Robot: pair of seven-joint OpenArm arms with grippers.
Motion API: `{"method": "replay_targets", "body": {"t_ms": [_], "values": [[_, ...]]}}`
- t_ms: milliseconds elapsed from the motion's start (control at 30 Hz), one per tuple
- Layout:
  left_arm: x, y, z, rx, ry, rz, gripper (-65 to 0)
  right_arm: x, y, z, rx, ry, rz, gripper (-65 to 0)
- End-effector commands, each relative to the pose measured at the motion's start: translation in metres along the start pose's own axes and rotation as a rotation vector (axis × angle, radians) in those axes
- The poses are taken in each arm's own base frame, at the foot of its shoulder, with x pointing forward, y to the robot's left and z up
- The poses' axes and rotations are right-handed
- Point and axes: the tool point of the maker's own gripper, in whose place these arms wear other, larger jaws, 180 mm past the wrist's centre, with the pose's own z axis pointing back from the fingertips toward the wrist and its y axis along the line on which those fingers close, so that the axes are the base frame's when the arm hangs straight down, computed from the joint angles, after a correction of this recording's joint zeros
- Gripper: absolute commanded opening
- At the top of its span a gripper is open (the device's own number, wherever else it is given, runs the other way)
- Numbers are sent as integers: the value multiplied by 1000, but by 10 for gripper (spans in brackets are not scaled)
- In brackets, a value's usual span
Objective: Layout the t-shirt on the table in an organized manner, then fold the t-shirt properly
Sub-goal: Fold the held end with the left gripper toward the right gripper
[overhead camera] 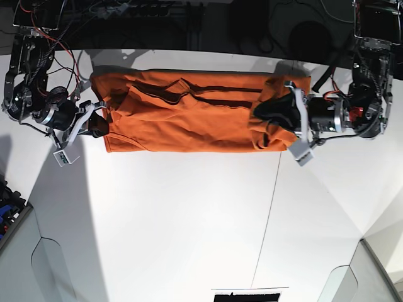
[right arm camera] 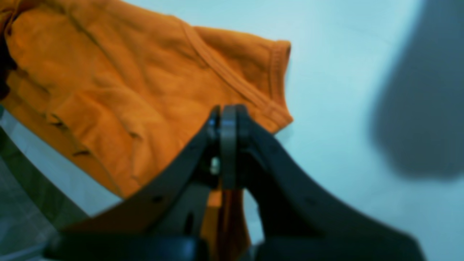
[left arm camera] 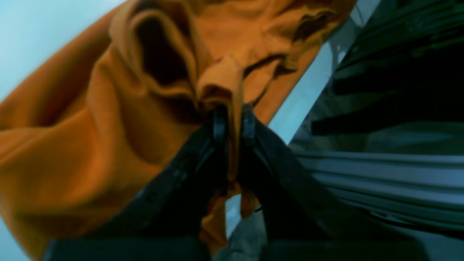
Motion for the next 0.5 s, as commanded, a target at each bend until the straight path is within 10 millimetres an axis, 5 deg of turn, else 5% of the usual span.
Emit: {"method": "replay_targets", "body": {"t_ms": [0,233,367,467], "values": [[15,1,2,2,-44,-25,-650,15,-3,6,-5,-45,16,-650],[24,10,-30,-42,-42,42,-650,15,-3,6,-5,-45,17,-650],[32,0,-35,-106,-67,63,-317,15,-3,6,-5,-45,16,-650],[34,-16,-32,-193,-74,80,-288,15,-4,6,-12,-44,19,-650]]}}
